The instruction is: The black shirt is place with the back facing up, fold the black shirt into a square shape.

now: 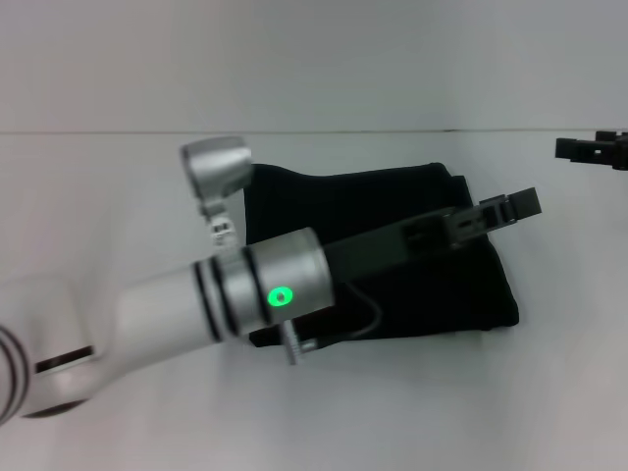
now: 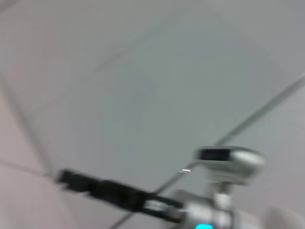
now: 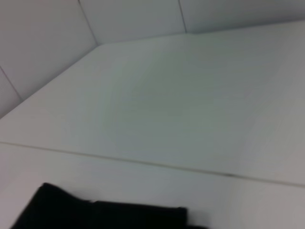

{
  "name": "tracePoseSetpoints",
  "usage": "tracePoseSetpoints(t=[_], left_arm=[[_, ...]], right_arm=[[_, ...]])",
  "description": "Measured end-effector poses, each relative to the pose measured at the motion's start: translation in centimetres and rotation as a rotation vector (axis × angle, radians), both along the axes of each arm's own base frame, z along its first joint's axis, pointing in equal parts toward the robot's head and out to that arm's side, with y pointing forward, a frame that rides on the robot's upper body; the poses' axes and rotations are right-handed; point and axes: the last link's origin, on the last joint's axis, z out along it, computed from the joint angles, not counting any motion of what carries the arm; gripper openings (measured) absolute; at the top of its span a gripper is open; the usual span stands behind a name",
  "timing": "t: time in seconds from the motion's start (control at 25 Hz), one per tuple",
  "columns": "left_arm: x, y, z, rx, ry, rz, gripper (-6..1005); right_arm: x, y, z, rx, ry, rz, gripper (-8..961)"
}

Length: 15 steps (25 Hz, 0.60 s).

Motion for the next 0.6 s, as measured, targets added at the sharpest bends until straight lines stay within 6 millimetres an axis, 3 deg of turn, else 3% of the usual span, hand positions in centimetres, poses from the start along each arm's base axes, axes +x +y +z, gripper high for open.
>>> tracePoseSetpoints(t=[0.12, 0.16, 0.24, 0.32, 0.6], left_arm=[[-0.8, -0.5, 1.3, 0.012, -0.025, -0.047, 396], [-2.6, -0.5, 2.4, 0.054, -0.006, -0.043, 435], [-3.7, -0.5, 3.0, 0.083, 0.019, -0.033, 514], [-4.9, -0.3, 3.7, 0.117, 0.057, -0.026, 749], [-7.2, 0.7, 5.2, 0.192, 0.207, -0.039, 938]], right_arm=[[-0.6, -0.2, -0.6, -0.07, 0.052, -0.034, 827], [-0.7, -0.2, -0.7, -0.092, 0.069, -0.044, 827], [-1.1, -0.4, -1.4, -0.153, 0.11, -0.067, 827], [-1.3, -0.5, -2.0, -0.206, 0.138, -0.104, 827], [-1.9, -0.8, -4.9, -0.307, 0.158, -0.209, 828]])
